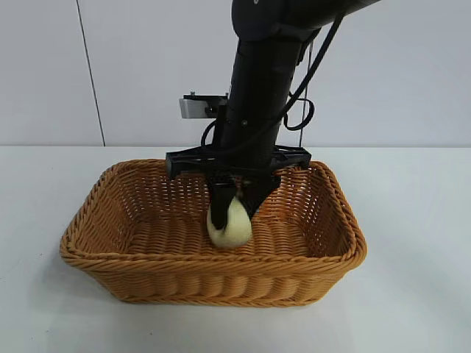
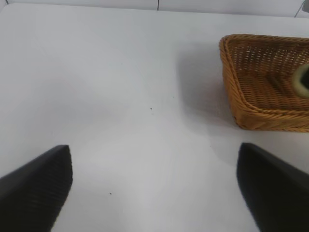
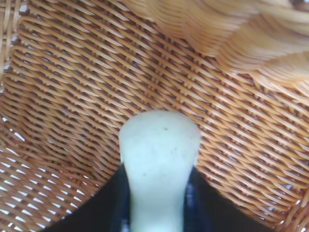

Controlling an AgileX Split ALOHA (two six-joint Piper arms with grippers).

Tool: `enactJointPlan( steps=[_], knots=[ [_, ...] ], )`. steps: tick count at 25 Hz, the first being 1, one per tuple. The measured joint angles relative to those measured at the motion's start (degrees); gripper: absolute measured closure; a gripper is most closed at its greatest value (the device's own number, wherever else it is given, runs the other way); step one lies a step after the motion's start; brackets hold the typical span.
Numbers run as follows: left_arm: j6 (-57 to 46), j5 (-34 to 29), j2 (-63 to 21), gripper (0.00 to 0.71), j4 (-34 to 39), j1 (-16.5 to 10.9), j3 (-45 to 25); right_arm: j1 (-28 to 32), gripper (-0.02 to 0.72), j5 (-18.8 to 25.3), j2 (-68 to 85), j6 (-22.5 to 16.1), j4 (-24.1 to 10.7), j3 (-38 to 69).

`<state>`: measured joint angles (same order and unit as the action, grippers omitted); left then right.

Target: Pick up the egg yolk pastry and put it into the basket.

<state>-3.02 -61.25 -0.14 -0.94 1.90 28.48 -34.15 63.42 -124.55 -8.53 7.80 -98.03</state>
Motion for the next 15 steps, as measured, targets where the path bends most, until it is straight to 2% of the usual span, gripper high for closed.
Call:
enactJointPlan(
  steps=[4, 9, 15],
  knots=[
    [0.0, 0.0, 0.0, 0.043, 0.0, 0.0, 0.0, 0.0, 0.024, 5.37, -0.04, -0.01, -3.63, -8.09],
    [0.0, 0.0, 0.0, 0.043, 0.0, 0.0, 0.0, 0.14, 0.024, 5.66, 0.52, -1.52, -7.44, -16.5],
    [0.0, 0.0, 0.0, 0.043, 0.0, 0.0, 0.0, 3.71, 0.024, 6.04, 0.57, -1.66, -8.32, -17.73]
  ],
)
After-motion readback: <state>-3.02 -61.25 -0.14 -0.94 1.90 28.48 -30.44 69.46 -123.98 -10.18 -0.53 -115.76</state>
